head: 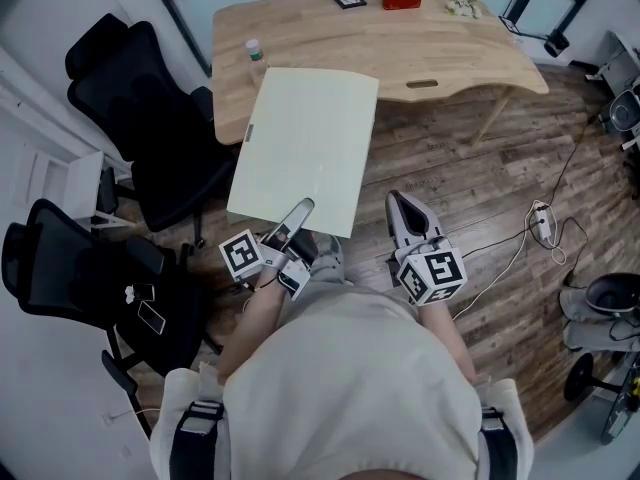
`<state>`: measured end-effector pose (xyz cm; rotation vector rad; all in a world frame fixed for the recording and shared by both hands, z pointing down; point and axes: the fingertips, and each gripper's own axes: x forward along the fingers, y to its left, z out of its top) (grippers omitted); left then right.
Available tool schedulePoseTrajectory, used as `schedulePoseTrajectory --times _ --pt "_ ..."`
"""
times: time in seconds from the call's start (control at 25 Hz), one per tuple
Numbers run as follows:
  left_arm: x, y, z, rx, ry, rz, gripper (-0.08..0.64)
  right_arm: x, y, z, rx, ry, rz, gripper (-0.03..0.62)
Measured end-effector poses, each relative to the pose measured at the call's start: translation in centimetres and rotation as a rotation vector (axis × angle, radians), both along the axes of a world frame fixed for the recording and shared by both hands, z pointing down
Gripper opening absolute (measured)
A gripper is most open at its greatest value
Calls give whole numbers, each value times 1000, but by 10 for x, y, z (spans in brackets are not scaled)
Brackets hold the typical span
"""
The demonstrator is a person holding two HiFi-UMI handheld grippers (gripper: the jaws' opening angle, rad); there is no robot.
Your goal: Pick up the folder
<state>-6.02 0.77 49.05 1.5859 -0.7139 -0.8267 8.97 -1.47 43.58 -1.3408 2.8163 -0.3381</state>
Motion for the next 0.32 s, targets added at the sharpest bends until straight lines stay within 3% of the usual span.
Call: schedulePoseTrajectory --times 0.32 --pt "2 0 -1 2 12 2 293 0 2 -2 13 14 2 17"
